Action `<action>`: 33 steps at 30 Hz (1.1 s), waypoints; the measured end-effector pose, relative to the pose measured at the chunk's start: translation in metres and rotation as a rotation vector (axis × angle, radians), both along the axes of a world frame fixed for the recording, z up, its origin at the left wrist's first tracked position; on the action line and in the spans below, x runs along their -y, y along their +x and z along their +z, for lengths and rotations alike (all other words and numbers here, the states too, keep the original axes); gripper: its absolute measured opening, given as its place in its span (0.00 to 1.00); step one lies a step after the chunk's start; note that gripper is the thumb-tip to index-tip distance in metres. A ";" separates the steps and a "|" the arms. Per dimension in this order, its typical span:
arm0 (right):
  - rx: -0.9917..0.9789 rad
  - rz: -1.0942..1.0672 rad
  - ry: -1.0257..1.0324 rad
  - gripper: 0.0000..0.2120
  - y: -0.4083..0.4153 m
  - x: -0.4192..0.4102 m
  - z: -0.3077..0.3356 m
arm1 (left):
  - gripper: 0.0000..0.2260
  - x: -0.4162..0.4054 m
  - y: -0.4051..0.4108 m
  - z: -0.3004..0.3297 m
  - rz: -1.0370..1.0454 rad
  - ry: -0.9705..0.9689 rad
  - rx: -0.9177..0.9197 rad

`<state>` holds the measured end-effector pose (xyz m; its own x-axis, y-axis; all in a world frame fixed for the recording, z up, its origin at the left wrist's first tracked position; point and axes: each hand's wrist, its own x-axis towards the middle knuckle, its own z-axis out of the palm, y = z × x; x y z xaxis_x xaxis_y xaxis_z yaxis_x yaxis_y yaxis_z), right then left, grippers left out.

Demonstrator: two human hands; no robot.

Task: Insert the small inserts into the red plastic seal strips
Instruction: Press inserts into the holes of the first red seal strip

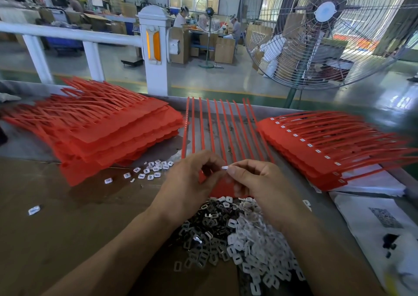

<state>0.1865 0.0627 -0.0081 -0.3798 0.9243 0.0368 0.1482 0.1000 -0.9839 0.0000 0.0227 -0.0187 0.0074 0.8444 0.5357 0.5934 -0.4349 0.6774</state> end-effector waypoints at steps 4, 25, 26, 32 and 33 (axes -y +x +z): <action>-0.012 -0.015 -0.052 0.10 -0.001 -0.001 0.000 | 0.07 0.002 0.002 0.003 0.039 0.092 -0.104; 0.453 -0.198 0.226 0.08 0.007 -0.007 -0.001 | 0.02 -0.028 -0.002 0.009 0.296 -0.178 -0.372; 0.454 -0.201 0.227 0.08 0.007 -0.008 -0.001 | 0.03 -0.030 0.000 0.008 0.298 -0.187 -0.391; 0.445 -0.196 0.229 0.08 0.008 -0.011 -0.005 | 0.06 -0.035 0.004 -0.002 0.337 -0.263 -0.432; 0.451 -0.197 0.236 0.08 0.008 -0.011 -0.006 | 0.06 -0.035 0.004 -0.002 0.347 -0.270 -0.436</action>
